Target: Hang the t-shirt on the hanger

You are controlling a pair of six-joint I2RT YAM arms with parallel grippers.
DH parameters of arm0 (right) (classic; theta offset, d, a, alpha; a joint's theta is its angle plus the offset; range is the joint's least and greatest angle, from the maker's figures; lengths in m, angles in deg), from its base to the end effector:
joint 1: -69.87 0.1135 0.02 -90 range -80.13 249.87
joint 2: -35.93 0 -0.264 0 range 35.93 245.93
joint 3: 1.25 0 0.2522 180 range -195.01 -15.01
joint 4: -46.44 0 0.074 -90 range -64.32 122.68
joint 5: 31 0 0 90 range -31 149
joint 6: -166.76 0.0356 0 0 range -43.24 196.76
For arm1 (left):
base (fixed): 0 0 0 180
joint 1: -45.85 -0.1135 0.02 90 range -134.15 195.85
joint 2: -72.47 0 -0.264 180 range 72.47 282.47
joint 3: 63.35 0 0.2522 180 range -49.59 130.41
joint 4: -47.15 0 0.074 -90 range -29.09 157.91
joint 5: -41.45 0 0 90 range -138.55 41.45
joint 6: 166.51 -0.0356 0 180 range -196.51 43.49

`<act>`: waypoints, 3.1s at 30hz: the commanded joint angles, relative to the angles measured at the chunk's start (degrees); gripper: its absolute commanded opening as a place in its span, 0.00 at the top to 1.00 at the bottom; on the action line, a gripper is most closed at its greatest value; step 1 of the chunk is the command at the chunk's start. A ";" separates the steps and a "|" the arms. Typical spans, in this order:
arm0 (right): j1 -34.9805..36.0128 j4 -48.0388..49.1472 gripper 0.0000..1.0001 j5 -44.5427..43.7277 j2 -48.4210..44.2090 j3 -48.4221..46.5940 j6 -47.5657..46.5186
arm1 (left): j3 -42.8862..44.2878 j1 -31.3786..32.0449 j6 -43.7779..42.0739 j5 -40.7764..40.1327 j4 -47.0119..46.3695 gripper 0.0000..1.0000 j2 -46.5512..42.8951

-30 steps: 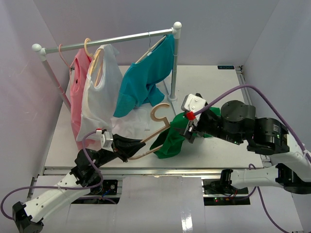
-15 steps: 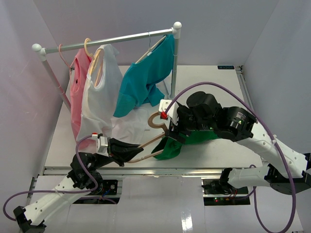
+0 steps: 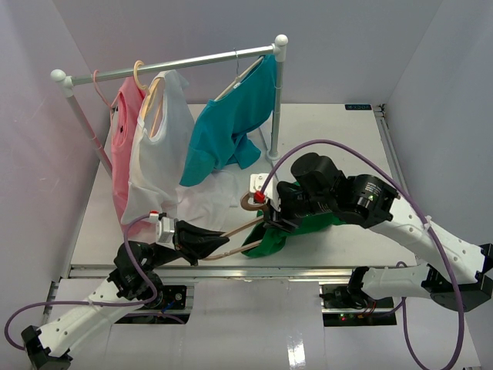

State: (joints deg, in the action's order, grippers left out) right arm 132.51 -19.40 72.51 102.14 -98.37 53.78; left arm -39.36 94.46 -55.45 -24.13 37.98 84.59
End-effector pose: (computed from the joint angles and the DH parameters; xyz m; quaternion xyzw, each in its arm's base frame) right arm 0.0932 0.1983 0.4224 -0.6383 0.6090 0.2539 0.3965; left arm 0.0604 -0.0908 0.2590 0.3011 0.4959 -0.5585 0.5929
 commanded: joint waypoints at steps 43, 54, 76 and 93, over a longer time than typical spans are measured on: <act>-2.02 27.50 0.92 -34.80 -18.17 14.25 16.96 | 7.36 0.39 37.97 -15.02 -5.47 0.36 36.02; -1.99 31.16 0.92 -35.39 -17.94 17.53 17.01 | 9.99 2.02 37.13 -11.57 -9.19 0.38 45.82; -2.07 31.68 0.92 -36.98 -22.60 20.55 16.78 | 17.97 4.30 32.86 -25.02 5.13 1.00 48.20; -2.05 26.19 0.92 -35.26 -29.09 22.51 17.09 | 31.28 3.31 29.57 -32.16 25.63 1.00 45.39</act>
State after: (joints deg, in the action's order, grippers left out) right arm 130.58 7.07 36.62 74.13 -76.43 70.44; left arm -12.64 98.52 -24.09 -51.39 54.47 132.94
